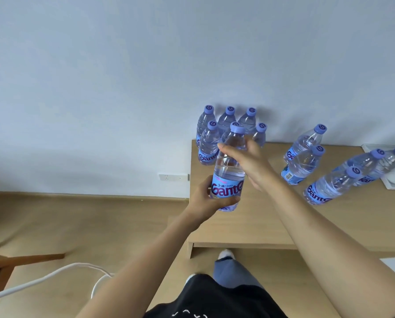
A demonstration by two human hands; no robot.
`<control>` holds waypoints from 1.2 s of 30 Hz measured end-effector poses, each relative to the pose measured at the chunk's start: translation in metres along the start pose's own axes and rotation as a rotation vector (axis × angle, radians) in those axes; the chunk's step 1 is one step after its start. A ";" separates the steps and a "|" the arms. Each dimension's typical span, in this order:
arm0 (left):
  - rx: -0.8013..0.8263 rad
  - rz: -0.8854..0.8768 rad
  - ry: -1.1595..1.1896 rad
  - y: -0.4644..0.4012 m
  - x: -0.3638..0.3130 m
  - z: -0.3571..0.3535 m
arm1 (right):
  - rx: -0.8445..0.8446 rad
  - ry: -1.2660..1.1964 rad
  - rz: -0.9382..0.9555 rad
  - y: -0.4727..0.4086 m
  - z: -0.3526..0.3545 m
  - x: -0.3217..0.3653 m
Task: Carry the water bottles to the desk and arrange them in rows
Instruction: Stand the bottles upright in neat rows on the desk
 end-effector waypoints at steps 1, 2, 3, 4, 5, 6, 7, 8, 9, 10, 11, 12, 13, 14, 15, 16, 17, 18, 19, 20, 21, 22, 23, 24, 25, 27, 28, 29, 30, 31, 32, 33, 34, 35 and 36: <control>-0.007 0.006 -0.004 -0.002 0.003 0.001 | 0.020 0.011 -0.012 -0.001 -0.001 -0.002; -0.021 0.013 -0.010 -0.004 0.007 0.001 | 0.049 0.032 -0.027 -0.003 -0.003 -0.004; -0.043 0.022 -0.018 -0.006 0.011 0.002 | 0.090 0.051 -0.039 -0.005 -0.004 -0.006; -0.066 0.031 -0.027 -0.009 0.016 0.003 | 0.132 0.064 -0.049 -0.006 -0.006 -0.008; -0.086 0.035 -0.038 -0.013 0.021 0.005 | 0.165 0.074 -0.058 -0.008 -0.007 -0.010; -0.100 0.037 -0.055 -0.017 0.026 0.006 | 0.187 0.095 -0.067 -0.010 -0.008 -0.014; -0.112 0.042 -0.078 -0.022 0.031 0.008 | 0.205 0.124 -0.076 -0.012 -0.009 -0.018; -0.122 0.050 -0.102 -0.026 0.036 0.008 | 0.222 0.154 -0.085 -0.014 -0.009 -0.023; -0.130 0.061 -0.121 -0.030 0.041 0.009 | 0.236 0.181 -0.091 -0.016 -0.008 -0.028; -0.137 0.071 -0.134 -0.035 0.046 0.009 | 0.250 0.202 -0.093 -0.019 -0.008 -0.033; -0.144 0.079 -0.147 -0.039 0.050 0.008 | 0.263 0.220 -0.094 -0.022 -0.007 -0.038; -0.153 0.084 -0.159 -0.044 0.054 0.007 | 0.275 0.240 -0.095 -0.025 -0.007 -0.043; -0.162 0.088 -0.168 -0.048 0.058 0.007 | 0.289 0.264 -0.095 -0.027 -0.007 -0.048; -0.171 0.093 -0.169 -0.053 0.062 0.006 | 0.304 0.291 -0.097 -0.029 -0.007 -0.053; -0.184 0.100 -0.165 -0.057 0.065 0.005 | 0.317 0.313 -0.096 -0.031 -0.007 -0.057; -0.201 0.108 -0.160 -0.061 0.068 0.005 | 0.323 0.330 -0.091 -0.032 -0.007 -0.062; -0.221 0.118 -0.155 -0.064 0.072 0.004 | 0.323 0.345 -0.087 -0.033 -0.006 -0.068; -0.241 0.127 -0.151 -0.067 0.075 0.004 | 0.327 0.359 -0.079 -0.034 -0.006 -0.073; -0.258 0.136 -0.146 -0.069 0.077 0.004 | 0.337 0.372 -0.068 -0.035 -0.006 -0.078; -0.271 0.139 -0.141 -0.072 0.080 0.003 | 0.352 0.383 -0.058 -0.037 -0.006 -0.081; -0.280 0.137 -0.137 -0.075 0.081 0.003 | 0.364 0.391 -0.049 -0.038 -0.007 -0.084; -0.289 0.133 -0.133 -0.078 0.082 0.002 | 0.373 0.399 -0.041 -0.041 -0.007 -0.086; -0.300 0.132 -0.133 -0.082 0.083 0.002 | 0.381 0.406 -0.029 -0.043 -0.008 -0.087; -0.314 0.133 -0.135 -0.086 0.084 0.003 | 0.384 0.412 -0.012 -0.046 -0.008 -0.088; -0.328 0.135 -0.140 -0.090 0.084 0.003 | 0.384 0.414 0.005 -0.049 -0.008 -0.087; -0.346 0.132 -0.155 -0.098 0.084 0.004 | 0.386 0.413 0.023 -0.054 -0.008 -0.087; -0.354 0.128 -0.160 -0.102 0.084 0.005 | 0.390 0.415 0.031 -0.057 -0.008 -0.087; -0.361 0.125 -0.158 -0.105 0.084 0.006 | 0.393 0.422 0.041 -0.060 -0.009 -0.087; -0.369 0.120 -0.156 -0.108 0.083 0.006 | 0.395 0.432 0.052 -0.063 -0.009 -0.088; -0.377 0.115 -0.157 -0.111 0.083 0.007 | 0.396 0.444 0.064 -0.066 -0.010 -0.088; -0.385 0.111 -0.166 -0.115 0.083 0.007 | 0.395 0.455 0.075 -0.070 -0.010 -0.089; -0.393 0.111 -0.186 -0.118 0.083 0.007 | 0.396 0.463 0.081 -0.073 -0.010 -0.089; -0.401 0.113 -0.215 -0.121 0.083 0.008 | 0.397 0.468 0.085 -0.076 -0.010 -0.089; -0.407 0.110 -0.244 -0.125 0.083 0.009 | 0.395 0.471 0.093 -0.078 -0.010 -0.089; -0.408 0.100 -0.265 -0.128 0.082 0.010 | 0.386 0.478 0.111 -0.081 -0.010 -0.088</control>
Point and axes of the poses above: each hand's wrist, its own y-axis away from the middle knuckle, its own z-axis out of the back of the hand, x = y × z, the point moved 4 cm from there along -y, towards the middle knuckle, and after that the axes turned 5 degrees about -y, right-handed, at the moved point
